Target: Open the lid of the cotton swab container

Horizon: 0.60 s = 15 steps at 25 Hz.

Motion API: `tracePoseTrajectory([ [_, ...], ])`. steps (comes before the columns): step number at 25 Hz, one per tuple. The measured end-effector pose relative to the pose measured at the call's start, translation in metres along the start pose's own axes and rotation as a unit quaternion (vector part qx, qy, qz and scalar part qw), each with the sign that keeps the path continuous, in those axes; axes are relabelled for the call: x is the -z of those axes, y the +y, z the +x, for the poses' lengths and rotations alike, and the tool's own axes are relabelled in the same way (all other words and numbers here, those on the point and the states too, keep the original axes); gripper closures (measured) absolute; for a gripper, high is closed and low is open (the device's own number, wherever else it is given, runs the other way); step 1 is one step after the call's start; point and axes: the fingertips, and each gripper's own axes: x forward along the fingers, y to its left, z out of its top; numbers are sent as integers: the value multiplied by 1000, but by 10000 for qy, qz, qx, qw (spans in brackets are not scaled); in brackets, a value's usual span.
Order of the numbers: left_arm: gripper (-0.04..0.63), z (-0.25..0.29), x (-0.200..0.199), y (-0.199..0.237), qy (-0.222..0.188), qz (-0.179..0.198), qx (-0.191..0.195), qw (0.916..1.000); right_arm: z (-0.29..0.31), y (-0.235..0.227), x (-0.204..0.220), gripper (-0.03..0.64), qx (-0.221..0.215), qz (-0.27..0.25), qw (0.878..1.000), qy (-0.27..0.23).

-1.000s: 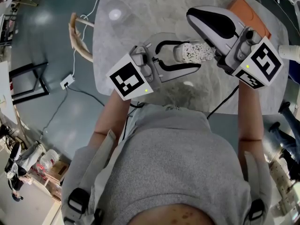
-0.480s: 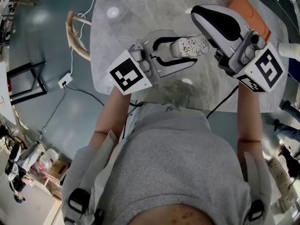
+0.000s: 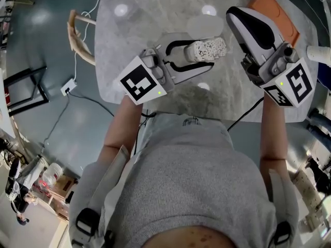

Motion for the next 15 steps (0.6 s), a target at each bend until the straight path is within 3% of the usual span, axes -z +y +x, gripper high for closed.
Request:
tracePoseTrajectory([
  [15,389,11,41,8,229,-255,-194,9992,-30,-9,45,603,315,96,9987,380],
])
